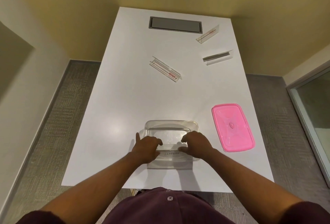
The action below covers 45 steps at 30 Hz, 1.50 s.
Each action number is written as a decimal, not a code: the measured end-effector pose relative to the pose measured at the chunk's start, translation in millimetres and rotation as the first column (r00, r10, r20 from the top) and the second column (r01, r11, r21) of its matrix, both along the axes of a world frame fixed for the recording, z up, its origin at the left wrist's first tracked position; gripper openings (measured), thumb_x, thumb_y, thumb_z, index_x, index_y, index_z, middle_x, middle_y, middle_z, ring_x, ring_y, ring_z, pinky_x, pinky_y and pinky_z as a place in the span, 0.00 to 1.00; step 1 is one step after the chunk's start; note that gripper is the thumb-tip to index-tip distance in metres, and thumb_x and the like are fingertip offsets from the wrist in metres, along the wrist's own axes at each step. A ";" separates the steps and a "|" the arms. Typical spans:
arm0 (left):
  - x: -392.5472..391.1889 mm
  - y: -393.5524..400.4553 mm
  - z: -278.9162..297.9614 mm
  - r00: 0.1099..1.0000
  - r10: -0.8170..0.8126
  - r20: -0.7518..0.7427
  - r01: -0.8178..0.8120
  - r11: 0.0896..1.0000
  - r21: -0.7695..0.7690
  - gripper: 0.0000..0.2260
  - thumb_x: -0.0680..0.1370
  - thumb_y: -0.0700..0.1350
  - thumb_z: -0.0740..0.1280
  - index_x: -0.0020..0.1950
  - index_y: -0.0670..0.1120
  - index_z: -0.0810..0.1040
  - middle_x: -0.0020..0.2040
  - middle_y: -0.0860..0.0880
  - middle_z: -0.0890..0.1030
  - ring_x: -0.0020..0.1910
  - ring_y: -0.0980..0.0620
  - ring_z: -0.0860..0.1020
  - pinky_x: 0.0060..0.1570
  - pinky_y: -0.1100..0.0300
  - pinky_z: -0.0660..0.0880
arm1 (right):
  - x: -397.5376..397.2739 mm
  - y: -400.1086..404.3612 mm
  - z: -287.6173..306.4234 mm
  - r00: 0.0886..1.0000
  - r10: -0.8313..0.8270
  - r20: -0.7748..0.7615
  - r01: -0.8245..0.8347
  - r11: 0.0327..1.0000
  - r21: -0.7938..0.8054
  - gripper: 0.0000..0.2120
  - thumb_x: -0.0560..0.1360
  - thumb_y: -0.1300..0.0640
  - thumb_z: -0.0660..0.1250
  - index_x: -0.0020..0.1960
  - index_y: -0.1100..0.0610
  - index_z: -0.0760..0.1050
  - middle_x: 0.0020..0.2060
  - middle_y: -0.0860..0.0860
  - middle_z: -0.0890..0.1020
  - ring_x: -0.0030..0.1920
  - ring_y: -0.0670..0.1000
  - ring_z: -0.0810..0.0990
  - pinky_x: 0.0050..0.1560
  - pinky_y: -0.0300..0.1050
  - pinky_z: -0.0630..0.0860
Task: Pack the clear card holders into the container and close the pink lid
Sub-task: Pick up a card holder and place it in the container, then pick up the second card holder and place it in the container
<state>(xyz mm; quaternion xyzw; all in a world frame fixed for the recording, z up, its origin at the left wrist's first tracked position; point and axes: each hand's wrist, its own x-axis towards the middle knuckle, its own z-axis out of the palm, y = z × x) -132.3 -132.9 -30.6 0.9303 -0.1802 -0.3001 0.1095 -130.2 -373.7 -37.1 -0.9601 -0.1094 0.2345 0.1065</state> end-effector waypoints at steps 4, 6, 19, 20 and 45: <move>16.1 5.3 15.7 0.998 0.030 0.052 -0.025 0.995 -0.097 0.15 0.80 0.53 0.64 0.66 0.55 0.75 0.66 0.55 0.78 0.69 0.52 0.72 0.75 0.35 0.51 | 14.7 -2.5 19.5 0.968 -0.250 0.019 0.242 0.951 0.194 0.15 0.72 0.39 0.72 0.39 0.50 0.84 0.36 0.43 0.86 0.40 0.44 0.83 0.43 0.45 0.77; 30.9 8.2 22.0 0.991 0.073 0.113 -0.049 0.980 -0.195 0.12 0.79 0.53 0.65 0.62 0.55 0.78 0.59 0.58 0.82 0.62 0.54 0.77 0.71 0.39 0.62 | 24.5 -3.1 28.4 0.939 -0.343 -0.013 0.335 0.905 0.262 0.16 0.73 0.41 0.73 0.33 0.50 0.81 0.29 0.43 0.83 0.34 0.43 0.81 0.40 0.43 0.77; 164.1 19.5 32.9 0.896 0.444 0.026 -0.390 0.812 -0.433 0.05 0.76 0.47 0.70 0.51 0.50 0.84 0.48 0.52 0.84 0.47 0.53 0.81 0.51 0.56 0.78 | 128.3 -5.2 33.4 0.637 -0.660 -0.398 0.739 0.377 0.558 0.08 0.76 0.56 0.73 0.42 0.61 0.85 0.39 0.56 0.88 0.39 0.53 0.87 0.44 0.50 0.83; 177.9 20.1 31.8 0.890 0.455 0.022 -0.400 0.803 -0.441 0.05 0.76 0.46 0.70 0.51 0.49 0.84 0.48 0.52 0.84 0.47 0.52 0.81 0.51 0.55 0.78 | 140.4 -5.3 32.2 0.614 -0.664 -0.426 0.757 0.344 0.555 0.09 0.76 0.57 0.73 0.43 0.62 0.85 0.38 0.56 0.87 0.38 0.52 0.85 0.43 0.49 0.82; 464.5 -10.2 -29.1 0.728 0.614 -0.305 -0.686 0.642 -0.344 0.29 0.81 0.51 0.63 0.79 0.44 0.59 0.79 0.43 0.61 0.77 0.44 0.62 0.75 0.49 0.62 | 350.1 -13.5 -46.7 0.289 -0.776 -0.561 0.919 0.062 0.388 0.18 0.68 0.62 0.68 0.24 0.53 0.64 0.24 0.52 0.67 0.30 0.52 0.66 0.38 0.46 0.64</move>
